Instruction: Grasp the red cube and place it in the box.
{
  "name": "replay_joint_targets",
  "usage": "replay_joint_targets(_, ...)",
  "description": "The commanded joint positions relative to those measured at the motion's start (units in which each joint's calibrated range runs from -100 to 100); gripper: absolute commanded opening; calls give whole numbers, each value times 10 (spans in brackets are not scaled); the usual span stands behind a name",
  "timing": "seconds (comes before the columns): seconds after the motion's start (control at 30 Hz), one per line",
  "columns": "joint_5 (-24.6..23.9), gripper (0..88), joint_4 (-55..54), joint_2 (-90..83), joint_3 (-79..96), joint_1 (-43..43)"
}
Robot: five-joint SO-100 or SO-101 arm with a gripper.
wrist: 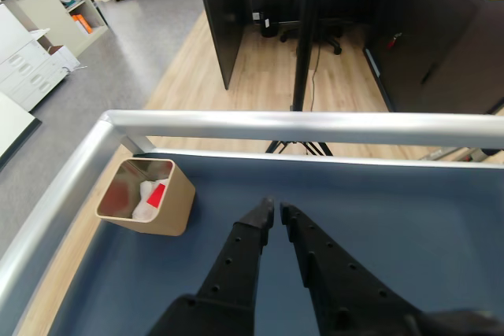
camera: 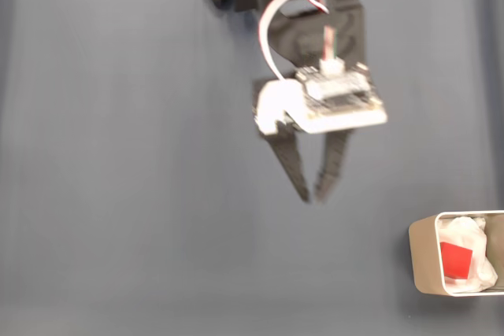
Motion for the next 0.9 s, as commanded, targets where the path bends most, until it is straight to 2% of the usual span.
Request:
replay_joint_targets(0.0,0,0,-17,-118,104,22)
replay_joint_targets(0.53,5,0,-33,-514,608,39)
replay_joint_targets(0.87,18,0,-28,-663,815,37)
